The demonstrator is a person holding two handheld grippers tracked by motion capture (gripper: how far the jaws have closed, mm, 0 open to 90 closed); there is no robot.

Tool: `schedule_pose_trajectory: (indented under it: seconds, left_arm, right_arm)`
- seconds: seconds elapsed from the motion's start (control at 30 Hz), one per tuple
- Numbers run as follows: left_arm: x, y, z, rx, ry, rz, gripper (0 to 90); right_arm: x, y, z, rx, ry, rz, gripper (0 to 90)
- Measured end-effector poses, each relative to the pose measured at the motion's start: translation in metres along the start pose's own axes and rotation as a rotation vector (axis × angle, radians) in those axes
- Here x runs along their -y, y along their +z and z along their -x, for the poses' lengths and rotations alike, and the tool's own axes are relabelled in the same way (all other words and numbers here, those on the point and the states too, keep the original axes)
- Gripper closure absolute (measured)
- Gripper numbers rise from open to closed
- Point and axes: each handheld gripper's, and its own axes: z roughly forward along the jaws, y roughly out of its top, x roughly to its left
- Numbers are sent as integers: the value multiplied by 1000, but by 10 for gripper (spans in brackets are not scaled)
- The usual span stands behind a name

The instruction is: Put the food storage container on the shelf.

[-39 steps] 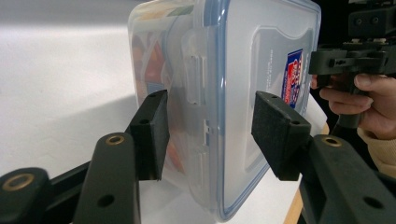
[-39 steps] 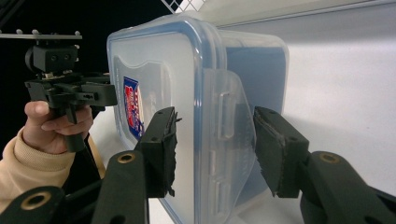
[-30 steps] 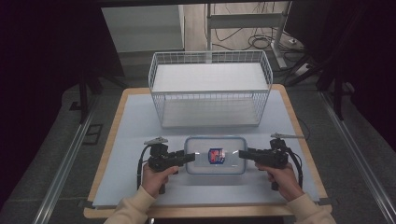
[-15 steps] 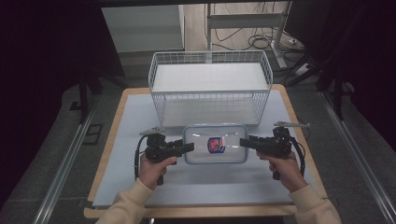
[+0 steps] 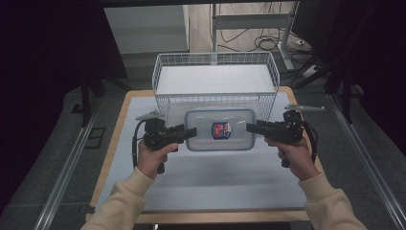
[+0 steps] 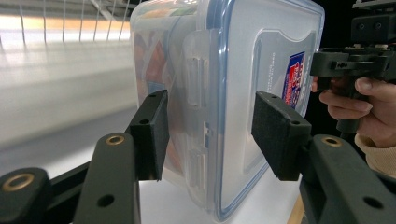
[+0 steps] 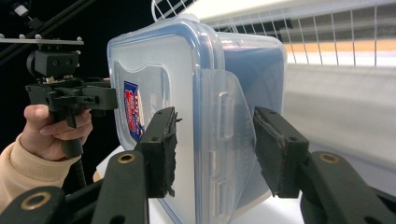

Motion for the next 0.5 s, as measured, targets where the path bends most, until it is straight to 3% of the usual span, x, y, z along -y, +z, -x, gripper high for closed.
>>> schedule_pose_trajectory:
  seconds: [0.5]
  left_arm:
    - [-56, -8, 10, -15, 60, 41, 481]
  right_arm:
    - [-53, -5, -8, -15, -47, 48, 512]
